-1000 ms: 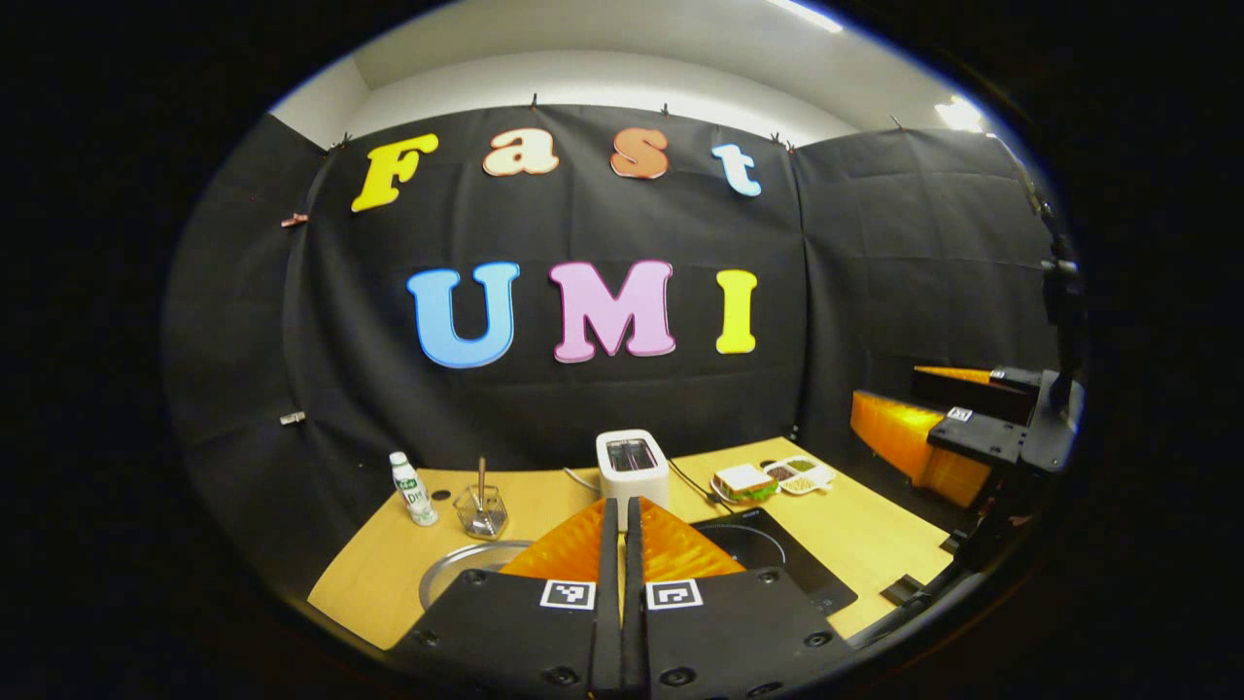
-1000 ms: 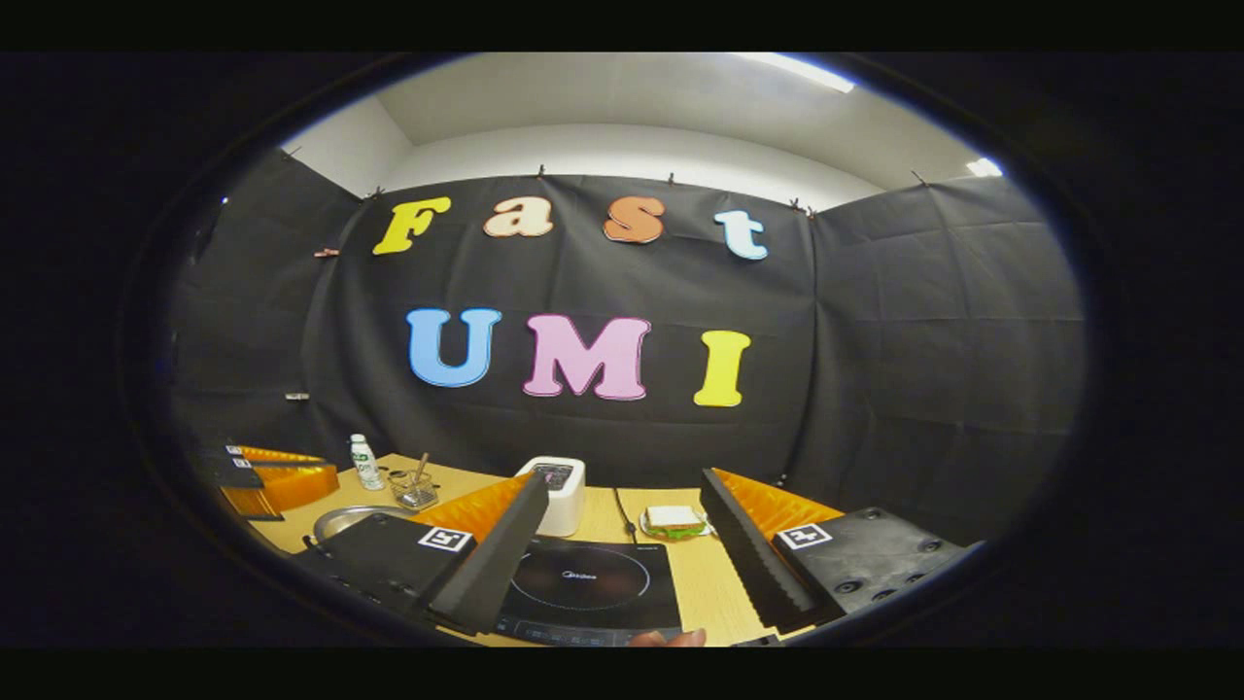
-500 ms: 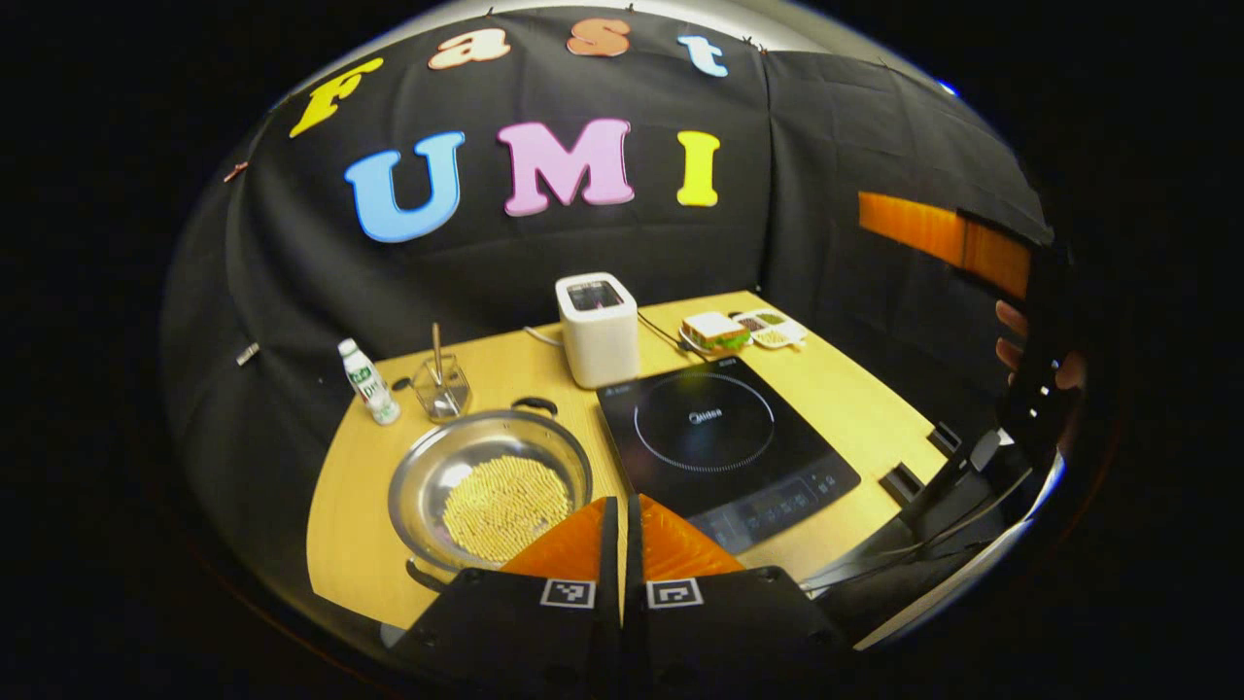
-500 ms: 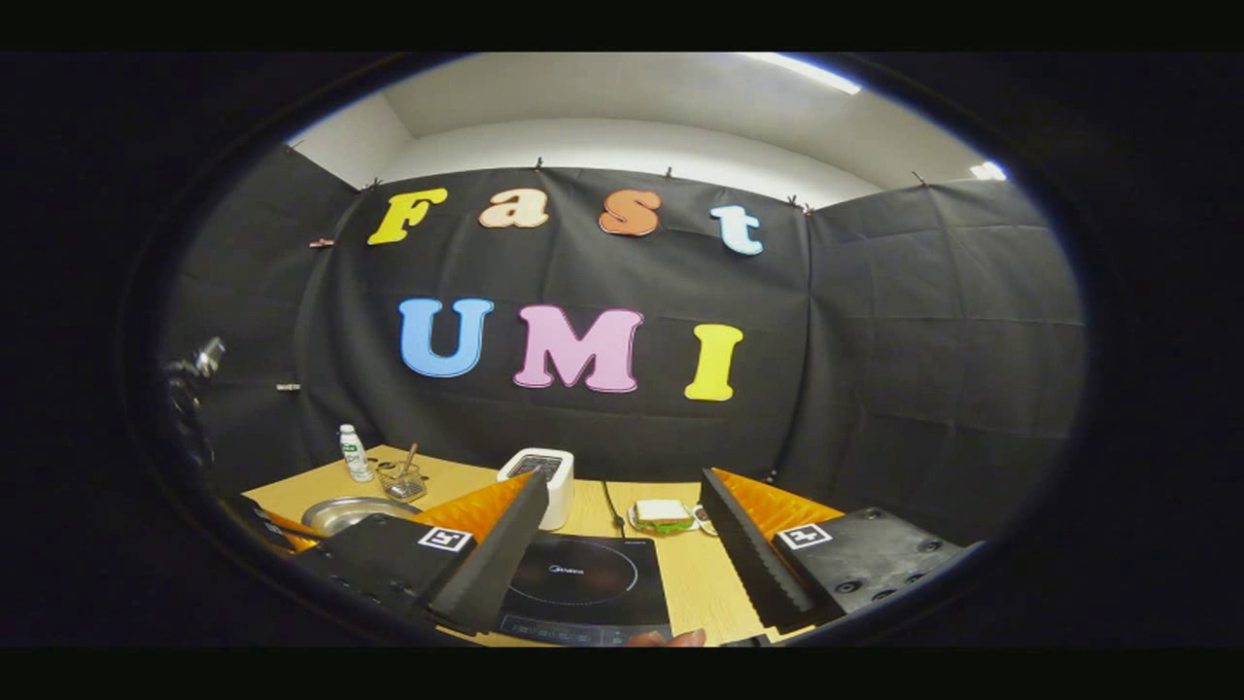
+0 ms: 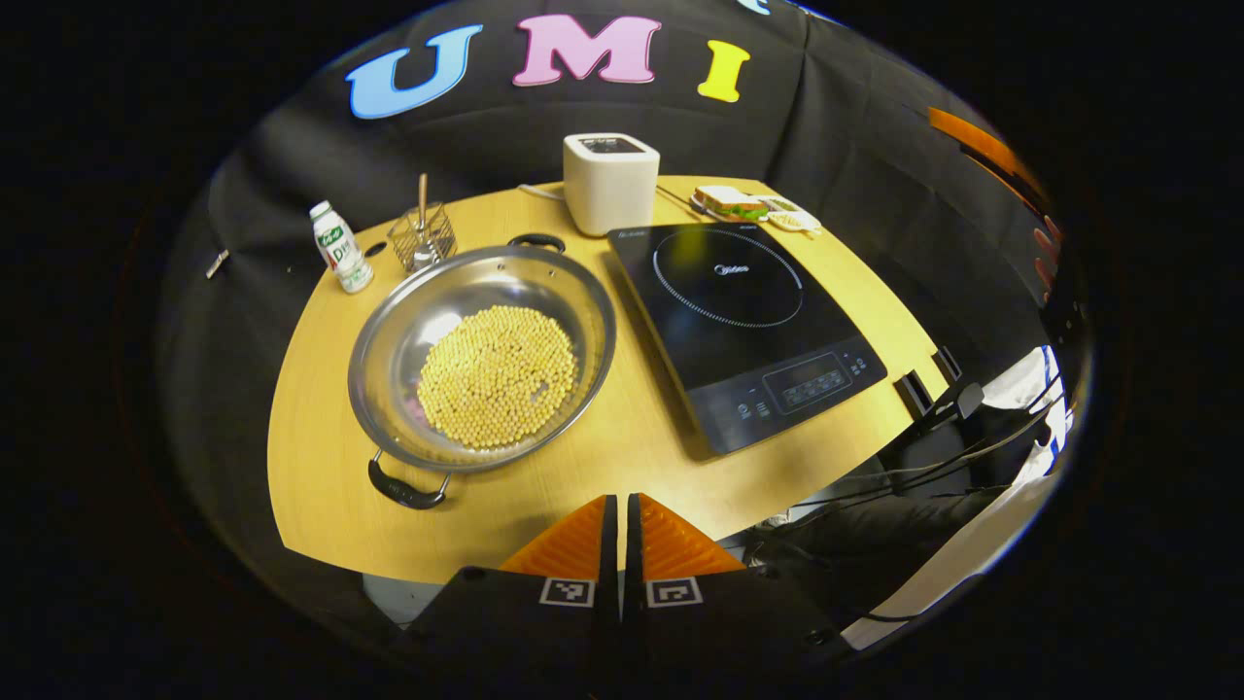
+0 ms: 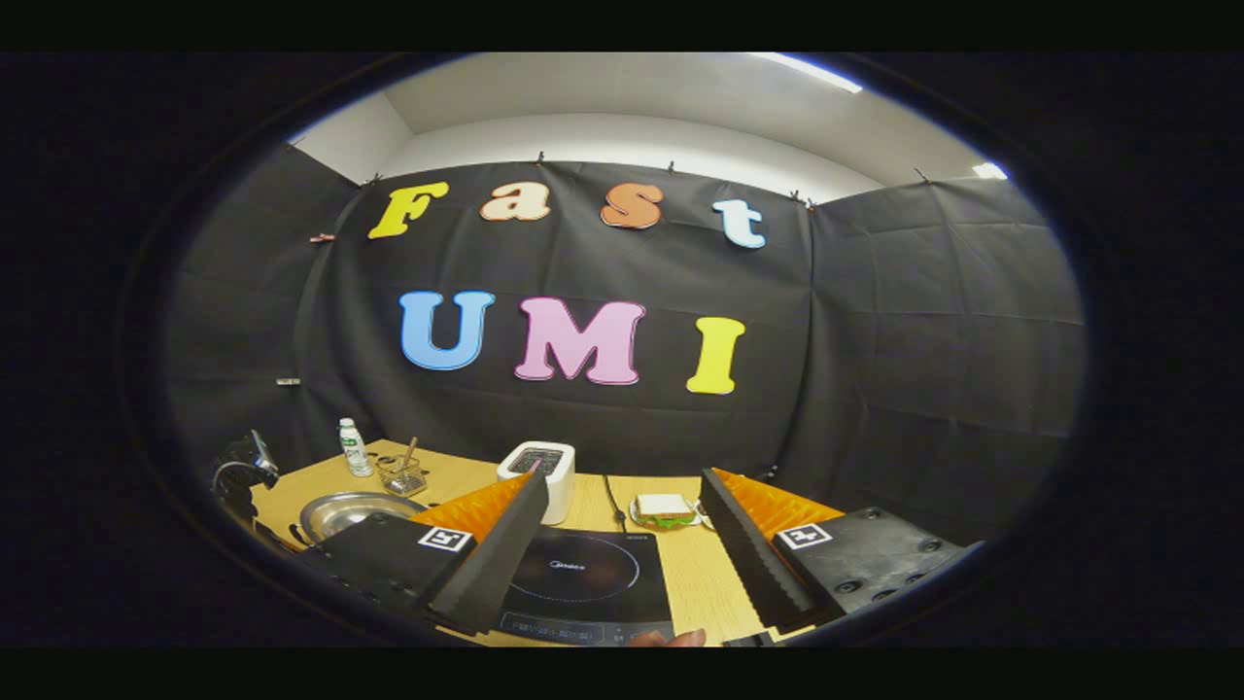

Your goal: First push the handle of the pot to place it horizontally, then grasp the pot with both hands and set it on the induction cooktop.

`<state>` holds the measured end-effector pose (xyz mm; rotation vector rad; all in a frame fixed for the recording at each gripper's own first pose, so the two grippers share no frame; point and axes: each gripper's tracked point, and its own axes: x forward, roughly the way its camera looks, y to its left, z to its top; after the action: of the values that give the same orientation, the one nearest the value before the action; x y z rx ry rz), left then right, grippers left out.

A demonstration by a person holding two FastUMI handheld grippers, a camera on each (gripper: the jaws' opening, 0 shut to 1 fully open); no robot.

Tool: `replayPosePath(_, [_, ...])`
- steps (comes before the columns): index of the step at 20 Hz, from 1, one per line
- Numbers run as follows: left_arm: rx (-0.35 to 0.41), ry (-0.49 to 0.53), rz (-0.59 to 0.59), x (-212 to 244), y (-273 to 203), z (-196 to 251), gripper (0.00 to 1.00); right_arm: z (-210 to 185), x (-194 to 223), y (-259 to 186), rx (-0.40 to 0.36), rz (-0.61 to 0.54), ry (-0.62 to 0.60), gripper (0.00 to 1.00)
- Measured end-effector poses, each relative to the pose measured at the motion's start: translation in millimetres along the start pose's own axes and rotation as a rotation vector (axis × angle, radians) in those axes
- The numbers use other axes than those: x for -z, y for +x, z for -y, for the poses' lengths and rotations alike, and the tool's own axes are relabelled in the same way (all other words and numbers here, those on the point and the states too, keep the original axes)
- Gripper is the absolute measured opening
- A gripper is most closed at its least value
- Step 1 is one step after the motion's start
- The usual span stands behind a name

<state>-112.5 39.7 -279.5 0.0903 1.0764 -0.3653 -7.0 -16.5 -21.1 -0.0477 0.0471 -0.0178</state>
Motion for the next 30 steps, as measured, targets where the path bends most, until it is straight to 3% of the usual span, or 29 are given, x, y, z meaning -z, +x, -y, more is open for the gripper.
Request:
replayPosePath(7, [-0.063, -0.002, -0.118, 14.7, 19.6, -61.5, 0.05, 9.6, 4.7, 0.4, 0.026, -0.012, 0.006, 0.96])
replayPosePath(15, [-0.064, -0.065, -0.221, 20.5, 46.5, -106.2, 0.05, 11.4, 8.2, 3.2, 0.037, -0.021, 0.001, 0.96])
replayPosePath(18, [-0.041, -0.090, -0.220, 21.7, 53.2, -104.9, 0.05, 11.1, 8.6, 4.8, 0.042, -0.025, 0.003, 0.96])
replayPosePath(24, [-0.112, -0.066, -0.232, 23.3, 50.0, -137.7, 0.05, 5.9, 13.4, 6.2, 0.039, -0.033, -0.003, 0.98])
replayPosePath(30, [-0.174, -0.127, -0.207, 18.2, 48.9, -183.7, 0.05, 4.0, 15.2, 10.6, 0.041, -0.039, -0.011, 0.98])
